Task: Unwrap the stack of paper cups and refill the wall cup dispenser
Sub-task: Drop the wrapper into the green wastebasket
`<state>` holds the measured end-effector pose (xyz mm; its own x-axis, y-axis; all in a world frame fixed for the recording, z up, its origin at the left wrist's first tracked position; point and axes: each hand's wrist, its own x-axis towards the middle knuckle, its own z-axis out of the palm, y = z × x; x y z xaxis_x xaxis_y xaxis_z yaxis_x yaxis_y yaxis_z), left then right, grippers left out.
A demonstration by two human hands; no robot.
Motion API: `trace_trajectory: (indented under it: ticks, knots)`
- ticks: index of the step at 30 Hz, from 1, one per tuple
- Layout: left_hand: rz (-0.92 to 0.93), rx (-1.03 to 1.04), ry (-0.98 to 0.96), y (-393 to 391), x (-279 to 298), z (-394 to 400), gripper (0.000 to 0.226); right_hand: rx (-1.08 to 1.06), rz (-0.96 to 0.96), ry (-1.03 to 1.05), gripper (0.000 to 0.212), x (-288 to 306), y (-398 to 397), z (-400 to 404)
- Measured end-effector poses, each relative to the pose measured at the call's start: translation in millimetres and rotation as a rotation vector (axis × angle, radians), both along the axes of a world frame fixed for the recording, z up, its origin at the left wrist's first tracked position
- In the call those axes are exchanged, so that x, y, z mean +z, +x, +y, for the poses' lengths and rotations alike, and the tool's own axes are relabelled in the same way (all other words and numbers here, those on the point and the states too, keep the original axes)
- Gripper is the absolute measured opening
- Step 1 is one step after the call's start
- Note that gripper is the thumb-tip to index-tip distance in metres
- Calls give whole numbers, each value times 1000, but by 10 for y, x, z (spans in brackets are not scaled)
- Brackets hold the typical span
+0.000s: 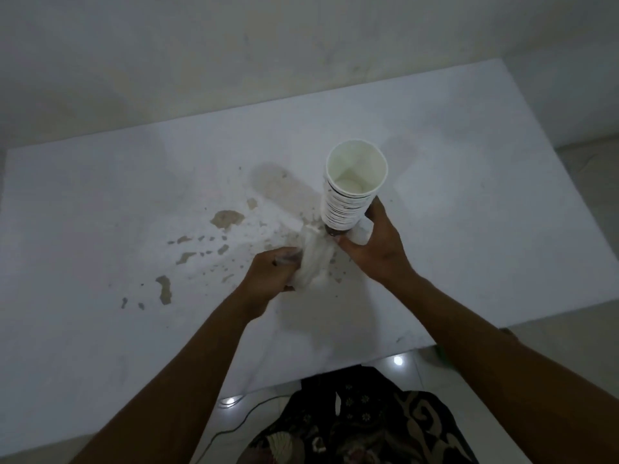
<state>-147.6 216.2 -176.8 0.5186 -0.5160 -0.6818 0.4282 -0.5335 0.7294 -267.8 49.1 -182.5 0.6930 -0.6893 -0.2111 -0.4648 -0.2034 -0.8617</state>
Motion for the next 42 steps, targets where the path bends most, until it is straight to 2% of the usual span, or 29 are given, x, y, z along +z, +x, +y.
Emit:
trace_trajectory:
  ticks: [1, 3, 5, 7, 9, 13, 14, 17, 19, 22, 25, 27, 31, 34, 37, 40, 42]
  knots:
    - [26, 1, 12, -38, 3, -12, 23, -70, 18, -16, 91, 2, -107, 73]
    - [81, -10, 37, -147, 28, -37, 23, -178, -60, -99, 73, 3, -386, 274]
    - [121, -69, 47, -304, 53, -56, 23, -109, -172, -144, 60, 6, -647, 525]
    - [123, -189, 37, -483, 87, -62, 20, -6, -224, -97, 54, -31, -813, 743]
    - [146, -280, 28, -673, 120, -83, 21, -49, -245, -97, 45, -95, -969, 816]
    - [428, -146, -107, -969, 229, -150, 34, -224, -216, -307, 24, -248, -1300, 659]
    - [406, -190, -123, -1043, 239, -169, 39, -252, -192, -325, 23, -254, -1388, 618]
    - [173, -364, -106, -1383, 287, -327, 54, -304, -152, -292, 27, -196, -1684, 528]
    - [72, -333, -102, -1576, 295, -454, 42, -319, -198, -171, 34, -105, -1863, 488]
    - [115, -246, -111, -1914, 281, -668, 31, -184, -189, -9, 49, 25, -2342, 411]
    - [90, -326, -114, -2441, 254, -933, 25, -119, -165, -185, 66, 29, -2955, 284]
    - [59, -369, -92, -2798, 223, -1074, 21, -159, -170, -266, 60, -38, -3298, 200]
    - [191, -469, -131, -3601, 147, -1425, 27, -379, -100, -235, 31, -194, -4099, -95]
    - [80, -553, -131, -4142, 75, -1653, 33, -439, -55, -132, 32, -257, -4626, -256]
    - [5, -581, -109, -4606, -91, -1920, 30, -460, -103, -31, 39, -324, -5136, -343]
    - [-26, -682, -64, -4989, -342, -2177, 39, -571, -35, -60, 35, -575, -5607, -421]
    - [-142, -788, -31, -5148, -482, -2301, 49, -691, 18, -60, 35, -782, -5775, -490]
